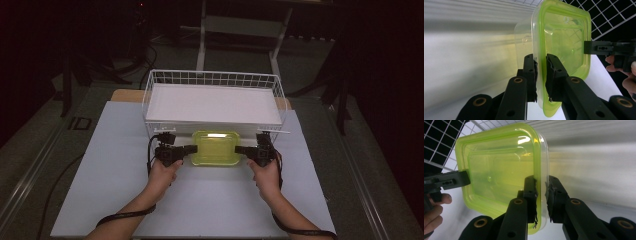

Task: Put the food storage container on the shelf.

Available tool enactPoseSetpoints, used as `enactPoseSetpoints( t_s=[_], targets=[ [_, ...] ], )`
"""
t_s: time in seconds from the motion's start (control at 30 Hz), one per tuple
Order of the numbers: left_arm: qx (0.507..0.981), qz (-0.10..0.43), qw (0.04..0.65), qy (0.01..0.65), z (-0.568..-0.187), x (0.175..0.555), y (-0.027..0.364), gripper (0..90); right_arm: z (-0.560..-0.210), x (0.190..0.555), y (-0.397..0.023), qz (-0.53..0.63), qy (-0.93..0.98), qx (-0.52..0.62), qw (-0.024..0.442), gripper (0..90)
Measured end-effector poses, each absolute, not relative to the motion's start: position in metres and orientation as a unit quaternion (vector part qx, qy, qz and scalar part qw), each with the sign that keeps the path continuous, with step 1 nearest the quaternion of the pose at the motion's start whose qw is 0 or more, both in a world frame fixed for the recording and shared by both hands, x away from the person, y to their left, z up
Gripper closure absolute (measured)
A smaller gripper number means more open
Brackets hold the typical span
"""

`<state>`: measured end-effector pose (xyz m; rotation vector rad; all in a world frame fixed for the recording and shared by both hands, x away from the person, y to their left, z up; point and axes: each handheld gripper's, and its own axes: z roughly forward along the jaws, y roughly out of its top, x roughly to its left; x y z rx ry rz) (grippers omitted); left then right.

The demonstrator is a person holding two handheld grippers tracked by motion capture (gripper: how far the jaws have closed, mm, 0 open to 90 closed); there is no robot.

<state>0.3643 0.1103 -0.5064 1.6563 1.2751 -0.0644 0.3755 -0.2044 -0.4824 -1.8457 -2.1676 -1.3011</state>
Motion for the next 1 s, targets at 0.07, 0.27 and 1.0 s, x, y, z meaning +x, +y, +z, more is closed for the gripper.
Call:
enactPoseSetpoints(
  t_s=[0.07,0.27,1.0],
  targets=[
    [0.684,-0.026,0.499,0.532,-0.508,0.367,0.109,79.9,-0.485,0.378,-0.204,-0.415,-0.694,-0.588,-0.003,79.0],
    [0.678,-0.035,0.498,0.539,-0.517,0.372,0.11,79.8,-0.492,0.382,-0.201,-0.406,-0.693,-0.595,-0.01,79.1],
    [0.671,0.005,0.517,0.531,-0.524,0.379,0.107,49.1,-0.497,0.39,-0.196,-0.432,-0.687,-0.581,-0.056,55.0]
  ],
)
